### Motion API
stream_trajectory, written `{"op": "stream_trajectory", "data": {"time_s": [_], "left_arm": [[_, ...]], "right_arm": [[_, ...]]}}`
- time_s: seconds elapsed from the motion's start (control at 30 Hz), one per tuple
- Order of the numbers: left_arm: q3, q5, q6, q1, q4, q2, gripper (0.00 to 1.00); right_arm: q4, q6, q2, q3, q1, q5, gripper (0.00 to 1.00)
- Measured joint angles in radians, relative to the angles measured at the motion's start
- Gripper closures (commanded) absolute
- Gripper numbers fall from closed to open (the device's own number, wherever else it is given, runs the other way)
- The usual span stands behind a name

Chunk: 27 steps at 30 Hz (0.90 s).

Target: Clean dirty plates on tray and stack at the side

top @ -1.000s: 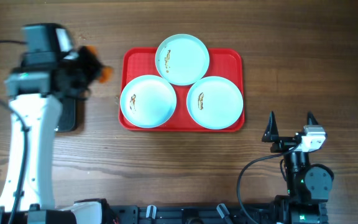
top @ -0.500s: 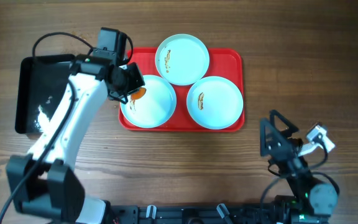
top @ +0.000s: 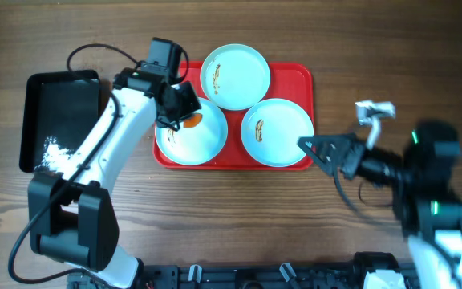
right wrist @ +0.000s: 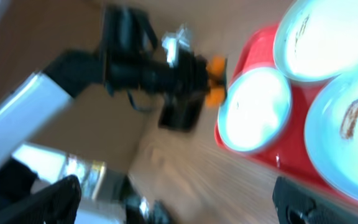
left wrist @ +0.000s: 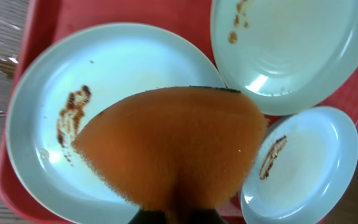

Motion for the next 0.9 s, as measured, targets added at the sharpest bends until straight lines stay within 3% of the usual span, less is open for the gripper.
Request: {"op": "stream_trajectory", "data": {"time_s": [0.13, 0.3, 0.33, 0.37, 0.4, 0.43, 0.6, 0.7, 0.9], "left_arm": [[0.0, -0.032, 0.0, -0.039, -0.014, 0.0, 0.96], [0.0, -0.074, -0.001, -0.037, -0.024, 0.0, 0.96], [0.0, -0.08, -0.004, -0.034, -0.027, 0.0, 0.96], [0.0, -0.083, -0.004, -0.032, -0.029, 0.0, 0.96], [0.0, -0.087, -0.004, -0.031, -0.03, 0.0, 0.96], [0.0, -0.089, -0.004, -0.029, -0.03, 0.0, 0.96], [-0.009, -0.102, -0.005, -0.029, -0.026, 0.008, 0.96], [-0.013, -0.116, -0.008, -0.029, -0.022, 0.023, 0.96], [-0.023, -0.13, -0.011, -0.029, -0.023, 0.072, 0.96]], "right_arm": [[-0.261, -0.187, 0.193, 0.224, 0.143, 0.169, 0.0], [-0.245, -0.198, 0.289, 0.335, 0.295, 0.406, 0.0], [-0.208, -0.162, 0.306, 0.337, 0.321, 0.458, 0.2], [-0.203, -0.146, 0.312, 0.337, 0.328, 0.476, 0.32], [-0.194, -0.114, 0.319, 0.337, 0.335, 0.496, 0.36], [-0.182, -0.085, 0.325, 0.337, 0.34, 0.512, 0.36], [-0.037, 0.012, 0.406, 0.341, 0.396, 0.558, 0.16], [-0.033, 0.031, 0.5, 0.354, 0.463, 0.568, 0.13], [-0.219, 0.012, 0.799, 0.493, 0.558, 0.611, 0.16]]}}
